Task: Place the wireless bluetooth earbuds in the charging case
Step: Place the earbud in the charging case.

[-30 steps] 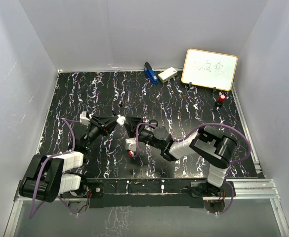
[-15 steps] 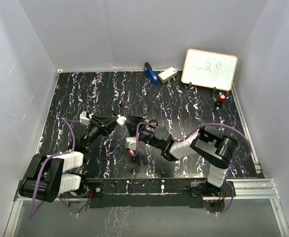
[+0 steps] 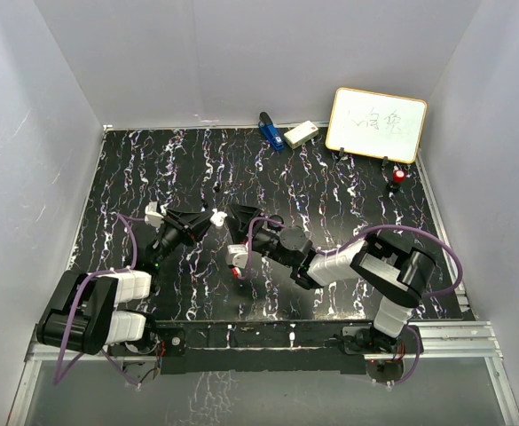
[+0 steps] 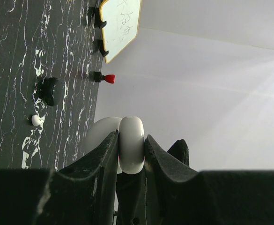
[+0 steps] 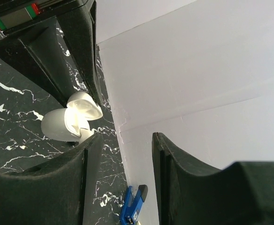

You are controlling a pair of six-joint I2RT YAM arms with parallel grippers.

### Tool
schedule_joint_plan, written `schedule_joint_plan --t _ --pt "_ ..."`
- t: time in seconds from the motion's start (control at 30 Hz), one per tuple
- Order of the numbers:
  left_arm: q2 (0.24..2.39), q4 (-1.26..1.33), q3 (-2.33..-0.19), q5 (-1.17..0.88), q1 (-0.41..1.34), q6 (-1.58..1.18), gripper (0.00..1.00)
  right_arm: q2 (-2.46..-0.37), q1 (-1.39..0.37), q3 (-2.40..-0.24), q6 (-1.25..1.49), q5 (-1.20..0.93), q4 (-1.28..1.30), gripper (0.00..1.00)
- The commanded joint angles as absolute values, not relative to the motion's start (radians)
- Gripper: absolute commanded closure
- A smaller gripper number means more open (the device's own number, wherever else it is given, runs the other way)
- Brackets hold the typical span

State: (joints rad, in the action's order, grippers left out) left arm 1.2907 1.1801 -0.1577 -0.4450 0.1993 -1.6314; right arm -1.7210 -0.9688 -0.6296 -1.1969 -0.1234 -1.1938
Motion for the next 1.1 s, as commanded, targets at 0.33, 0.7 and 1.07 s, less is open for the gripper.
schedule_joint_plan --t 0.33,0.7,1.07 --pt "1.270 1.219 -0.204 -0.460 0.196 -1.623 1.00 -1.709 -0.976 -0.658 -1.175 -0.131 -1.230 0.55" --pt "1.211 1.178 -0.193 -0.472 0.196 -1.624 1.00 -1.765 -0.977 -0.690 -1.171 -0.123 -1.247 0.55" --pt "1.170 1.146 -0.175 -0.473 0.196 -1.625 1.00 -1.781 -0.977 -0.703 -1.159 -0.123 -1.261 0.55"
